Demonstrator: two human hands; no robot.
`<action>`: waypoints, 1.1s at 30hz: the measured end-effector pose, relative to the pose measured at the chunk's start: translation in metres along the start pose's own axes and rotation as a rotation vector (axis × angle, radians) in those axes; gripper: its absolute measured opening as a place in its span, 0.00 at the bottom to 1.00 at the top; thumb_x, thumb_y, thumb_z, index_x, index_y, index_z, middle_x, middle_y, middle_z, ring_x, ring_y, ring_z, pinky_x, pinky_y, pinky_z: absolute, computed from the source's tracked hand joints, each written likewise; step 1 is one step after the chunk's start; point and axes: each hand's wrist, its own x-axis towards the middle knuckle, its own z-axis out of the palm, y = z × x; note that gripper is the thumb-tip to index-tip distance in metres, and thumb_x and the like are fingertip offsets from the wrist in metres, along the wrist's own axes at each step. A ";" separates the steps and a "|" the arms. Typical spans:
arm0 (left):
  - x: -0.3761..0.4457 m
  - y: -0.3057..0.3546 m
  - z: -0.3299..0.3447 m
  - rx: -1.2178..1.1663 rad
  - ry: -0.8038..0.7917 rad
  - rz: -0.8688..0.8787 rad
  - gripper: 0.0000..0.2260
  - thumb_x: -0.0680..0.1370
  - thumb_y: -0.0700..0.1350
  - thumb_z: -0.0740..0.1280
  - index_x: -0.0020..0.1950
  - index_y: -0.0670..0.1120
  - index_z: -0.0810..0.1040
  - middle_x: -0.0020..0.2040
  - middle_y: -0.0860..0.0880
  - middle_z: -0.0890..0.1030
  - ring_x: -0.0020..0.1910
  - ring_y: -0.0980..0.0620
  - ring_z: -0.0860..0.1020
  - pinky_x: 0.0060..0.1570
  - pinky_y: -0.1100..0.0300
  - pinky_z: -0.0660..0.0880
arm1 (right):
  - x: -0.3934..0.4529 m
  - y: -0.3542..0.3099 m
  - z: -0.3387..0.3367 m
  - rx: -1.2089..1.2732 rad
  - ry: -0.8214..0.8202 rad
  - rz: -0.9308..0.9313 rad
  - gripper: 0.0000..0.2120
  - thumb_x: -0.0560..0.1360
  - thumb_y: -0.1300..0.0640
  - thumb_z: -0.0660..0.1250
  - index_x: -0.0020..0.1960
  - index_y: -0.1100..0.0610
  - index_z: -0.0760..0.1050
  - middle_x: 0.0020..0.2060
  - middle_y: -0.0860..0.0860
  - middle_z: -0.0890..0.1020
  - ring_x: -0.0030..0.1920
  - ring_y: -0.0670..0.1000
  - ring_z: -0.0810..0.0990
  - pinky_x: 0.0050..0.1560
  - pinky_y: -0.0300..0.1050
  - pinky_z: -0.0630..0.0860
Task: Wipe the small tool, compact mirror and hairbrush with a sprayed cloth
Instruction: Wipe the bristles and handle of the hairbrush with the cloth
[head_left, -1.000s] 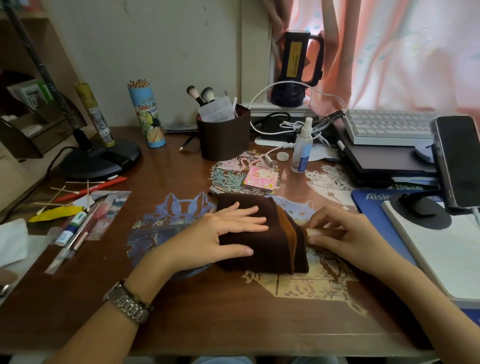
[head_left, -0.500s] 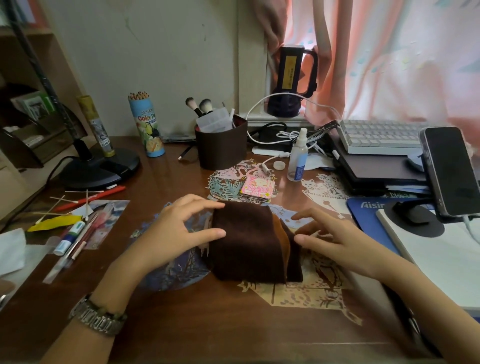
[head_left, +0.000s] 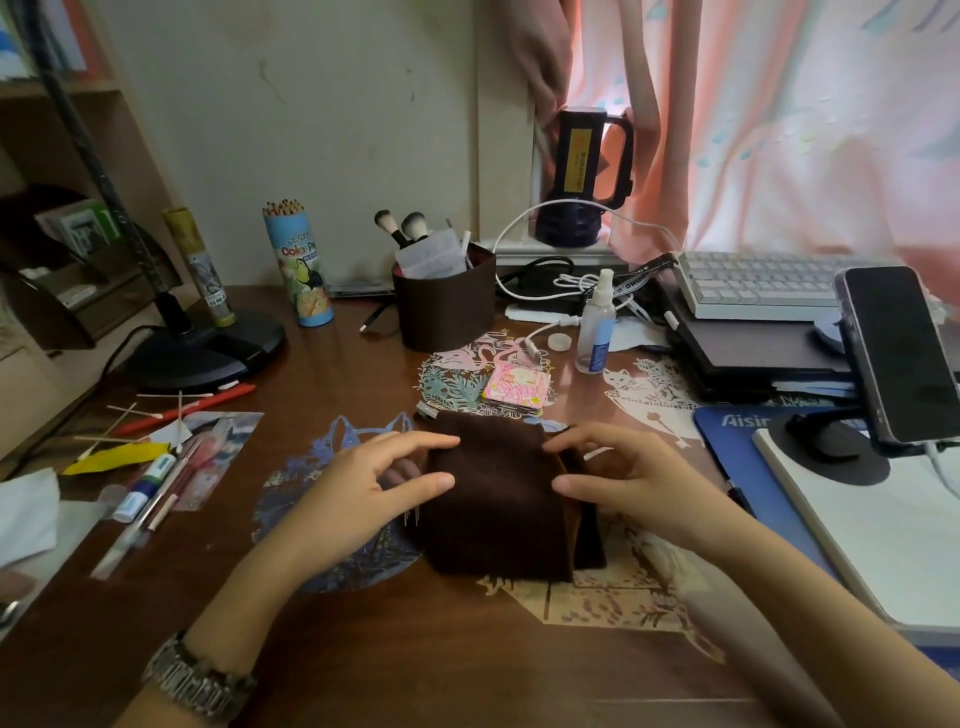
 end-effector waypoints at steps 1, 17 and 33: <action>0.000 0.000 0.001 -0.009 0.003 -0.006 0.14 0.73 0.57 0.67 0.58 0.67 0.76 0.48 0.56 0.78 0.45 0.59 0.77 0.48 0.65 0.75 | 0.001 0.000 0.003 0.012 0.012 0.015 0.12 0.69 0.46 0.71 0.52 0.37 0.78 0.57 0.42 0.77 0.54 0.46 0.79 0.55 0.54 0.78; -0.003 0.008 0.012 -0.127 0.110 -0.016 0.18 0.72 0.52 0.71 0.60 0.66 0.74 0.39 0.51 0.81 0.42 0.55 0.80 0.50 0.59 0.75 | 0.001 -0.013 0.018 0.156 0.220 0.206 0.22 0.62 0.57 0.79 0.52 0.42 0.77 0.49 0.51 0.81 0.46 0.50 0.82 0.50 0.52 0.81; 0.017 0.051 0.000 -0.151 0.071 0.011 0.21 0.75 0.44 0.70 0.60 0.66 0.70 0.58 0.50 0.78 0.46 0.44 0.82 0.52 0.47 0.78 | 0.003 -0.016 -0.009 0.123 0.160 0.075 0.32 0.62 0.54 0.79 0.63 0.40 0.71 0.64 0.46 0.71 0.60 0.51 0.76 0.59 0.55 0.76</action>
